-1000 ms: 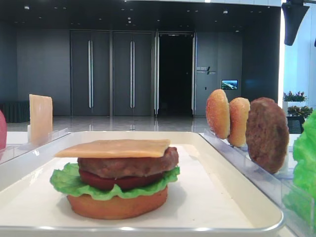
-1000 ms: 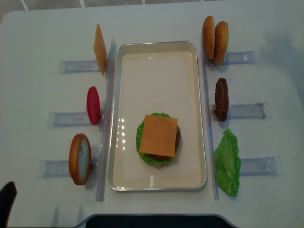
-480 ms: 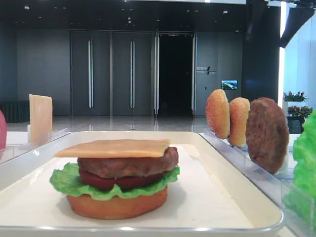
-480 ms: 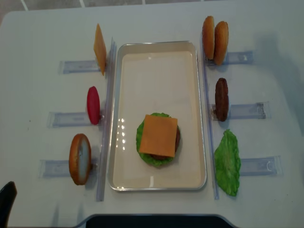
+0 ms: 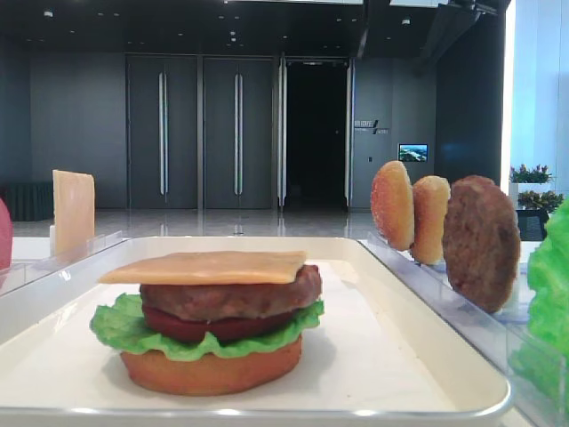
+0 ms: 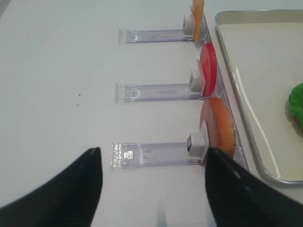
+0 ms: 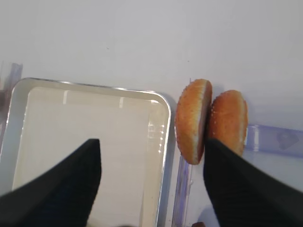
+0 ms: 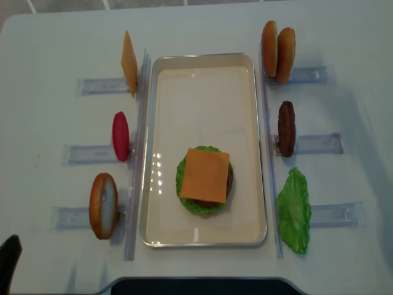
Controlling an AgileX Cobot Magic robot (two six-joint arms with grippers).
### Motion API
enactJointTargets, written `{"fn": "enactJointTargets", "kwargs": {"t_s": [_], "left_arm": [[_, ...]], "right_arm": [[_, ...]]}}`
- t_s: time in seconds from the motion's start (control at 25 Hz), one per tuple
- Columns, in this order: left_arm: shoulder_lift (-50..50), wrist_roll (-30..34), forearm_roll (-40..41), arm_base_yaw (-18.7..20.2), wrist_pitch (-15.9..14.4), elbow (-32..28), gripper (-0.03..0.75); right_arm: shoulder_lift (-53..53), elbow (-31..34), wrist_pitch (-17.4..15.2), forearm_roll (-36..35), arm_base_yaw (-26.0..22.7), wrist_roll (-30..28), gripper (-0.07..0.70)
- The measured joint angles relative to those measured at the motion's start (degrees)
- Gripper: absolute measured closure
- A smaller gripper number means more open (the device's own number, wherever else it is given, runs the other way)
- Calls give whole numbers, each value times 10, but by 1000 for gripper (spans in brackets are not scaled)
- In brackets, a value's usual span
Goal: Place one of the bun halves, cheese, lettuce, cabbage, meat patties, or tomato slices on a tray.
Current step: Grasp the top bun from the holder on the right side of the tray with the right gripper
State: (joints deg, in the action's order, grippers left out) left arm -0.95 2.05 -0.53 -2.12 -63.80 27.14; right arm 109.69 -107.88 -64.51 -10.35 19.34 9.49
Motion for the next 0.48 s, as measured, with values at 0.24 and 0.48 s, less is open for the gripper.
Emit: {"fn": "enactJointTargets", "kwargs": {"t_s": [0.24, 0.48], "left_arm": [[0, 0, 0, 0, 0, 0, 199], [0, 0, 0, 0, 0, 0, 199]], "right_arm": [[8, 0, 16, 2, 8, 0, 160], [33, 0, 22, 26, 8, 22, 159]]}}
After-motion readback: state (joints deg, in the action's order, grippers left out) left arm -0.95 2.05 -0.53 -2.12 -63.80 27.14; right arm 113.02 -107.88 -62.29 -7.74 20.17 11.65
